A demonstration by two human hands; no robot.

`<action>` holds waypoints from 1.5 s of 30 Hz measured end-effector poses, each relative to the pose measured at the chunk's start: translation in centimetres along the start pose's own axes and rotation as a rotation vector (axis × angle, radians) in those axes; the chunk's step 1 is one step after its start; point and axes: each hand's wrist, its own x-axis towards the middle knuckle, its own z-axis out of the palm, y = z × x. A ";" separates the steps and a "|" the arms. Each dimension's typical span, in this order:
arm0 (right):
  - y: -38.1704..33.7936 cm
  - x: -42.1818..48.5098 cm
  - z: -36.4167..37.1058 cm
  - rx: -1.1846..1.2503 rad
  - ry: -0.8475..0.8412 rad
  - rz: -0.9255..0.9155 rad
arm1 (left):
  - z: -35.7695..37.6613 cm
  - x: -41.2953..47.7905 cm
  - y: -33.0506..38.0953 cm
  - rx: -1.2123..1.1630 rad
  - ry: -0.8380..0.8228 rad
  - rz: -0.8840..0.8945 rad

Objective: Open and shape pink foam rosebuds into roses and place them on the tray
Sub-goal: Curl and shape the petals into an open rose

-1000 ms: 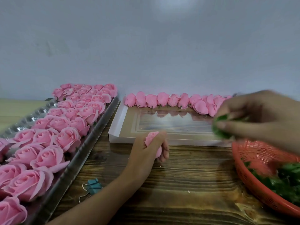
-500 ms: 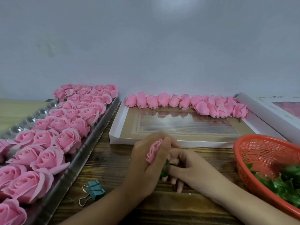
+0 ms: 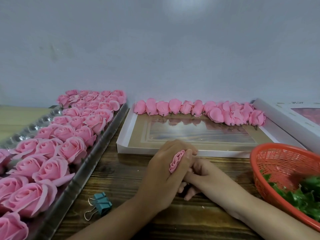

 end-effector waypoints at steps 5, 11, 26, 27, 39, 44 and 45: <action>0.5 0.3 -0.5 0.128 -0.012 0.030 | 0.1 0.1 -0.4 0.030 -0.008 -0.102; 0.5 0.3 -0.6 0.234 -0.021 0.056 | 0.2 0.3 -0.3 0.042 -0.058 -0.122; 0.8 0.5 -0.5 0.225 0.007 0.089 | 0.2 0.3 -0.4 0.108 -0.066 -0.037; 0.8 0.5 -0.5 0.232 0.014 0.086 | 0.2 0.4 -0.5 0.111 -0.062 -0.041; 1.2 0.6 -0.6 0.270 0.026 0.052 | 0.4 0.3 -0.7 0.091 -0.050 -0.065; 1.7 0.6 -0.9 0.272 0.035 0.013 | 0.3 0.4 -0.9 0.098 -0.008 -0.119; 1.8 0.6 -0.9 0.276 0.039 0.005 | 0.3 0.4 -0.9 0.082 0.002 -0.136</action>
